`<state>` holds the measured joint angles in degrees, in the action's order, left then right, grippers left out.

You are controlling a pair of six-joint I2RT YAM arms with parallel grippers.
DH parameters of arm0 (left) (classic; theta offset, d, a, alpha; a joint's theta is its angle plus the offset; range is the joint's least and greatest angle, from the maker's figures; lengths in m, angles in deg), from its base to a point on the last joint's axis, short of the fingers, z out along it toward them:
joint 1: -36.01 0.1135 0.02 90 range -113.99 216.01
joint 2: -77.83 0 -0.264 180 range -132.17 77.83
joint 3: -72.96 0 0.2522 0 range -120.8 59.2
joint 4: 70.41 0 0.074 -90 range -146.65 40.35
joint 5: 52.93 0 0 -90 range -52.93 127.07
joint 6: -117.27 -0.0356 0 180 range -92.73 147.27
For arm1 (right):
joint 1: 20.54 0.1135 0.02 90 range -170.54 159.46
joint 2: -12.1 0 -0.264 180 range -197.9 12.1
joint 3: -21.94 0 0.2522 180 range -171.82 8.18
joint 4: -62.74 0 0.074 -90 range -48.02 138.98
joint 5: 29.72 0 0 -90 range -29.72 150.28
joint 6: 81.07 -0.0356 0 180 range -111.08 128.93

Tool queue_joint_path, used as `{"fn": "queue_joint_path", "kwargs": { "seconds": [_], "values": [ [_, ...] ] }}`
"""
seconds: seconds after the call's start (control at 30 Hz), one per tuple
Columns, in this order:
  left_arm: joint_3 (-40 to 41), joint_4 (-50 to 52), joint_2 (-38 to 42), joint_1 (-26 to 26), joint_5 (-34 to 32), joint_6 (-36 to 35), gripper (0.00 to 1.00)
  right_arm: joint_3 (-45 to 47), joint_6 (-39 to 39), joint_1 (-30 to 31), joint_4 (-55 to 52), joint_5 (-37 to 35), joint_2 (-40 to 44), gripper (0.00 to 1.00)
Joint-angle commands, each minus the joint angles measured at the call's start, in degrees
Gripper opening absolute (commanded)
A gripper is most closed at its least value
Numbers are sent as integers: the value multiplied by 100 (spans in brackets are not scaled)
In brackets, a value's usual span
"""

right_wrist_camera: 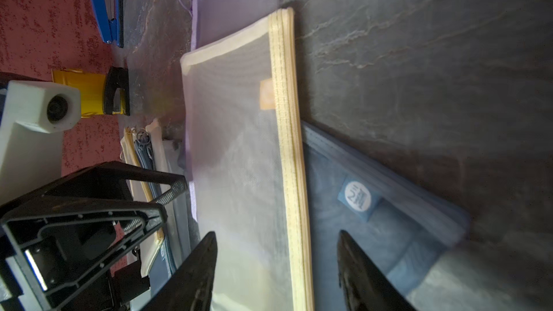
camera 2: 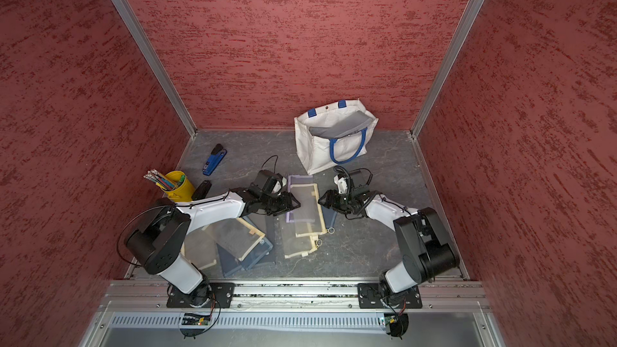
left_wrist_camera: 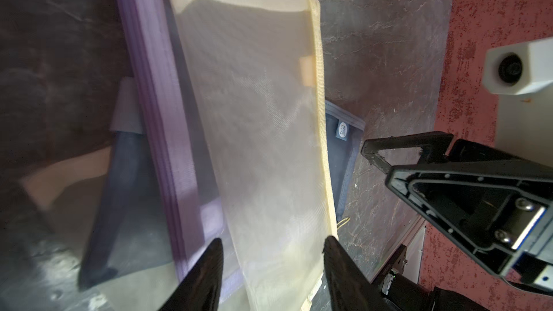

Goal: Put the pencil pouch into the canvas bag
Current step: Pick up the pencil pouch.

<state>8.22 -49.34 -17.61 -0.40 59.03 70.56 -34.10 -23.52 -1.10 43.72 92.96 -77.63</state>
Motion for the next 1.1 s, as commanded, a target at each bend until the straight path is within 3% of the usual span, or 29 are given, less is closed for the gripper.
{"fn": "queue_joint_path", "kwargs": {
  "seconds": [0.0, 0.3, 0.4, 0.47, 0.67, 0.8, 1.07],
  "values": [
    [-62, -527, -295, -110, 27, 320, 52, 41, -164, 26, 911, 339, -284, 63],
    [-86, -1118, -834, -366, -130, 748, 41, 351, -366, 146, 1576, 594, -800, 59],
    [12, -1452, -819, -398, -138, 880, 24, 421, -405, 165, 1600, 636, -662, 58],
    [68, -1530, -665, -411, -175, 838, 0, 412, -345, 162, 1431, 625, -401, 58],
    [336, -1475, 384, -262, 32, 516, 0, 193, -231, 165, 612, 646, 705, 65],
    [341, -1331, 1247, 12, 468, 229, 0, -119, -270, 164, 379, 881, 1457, 75],
    [94, -1485, 2238, 768, 1782, 146, 0, -1151, -160, 165, 174, 1572, 1535, 86]
  ]
}}
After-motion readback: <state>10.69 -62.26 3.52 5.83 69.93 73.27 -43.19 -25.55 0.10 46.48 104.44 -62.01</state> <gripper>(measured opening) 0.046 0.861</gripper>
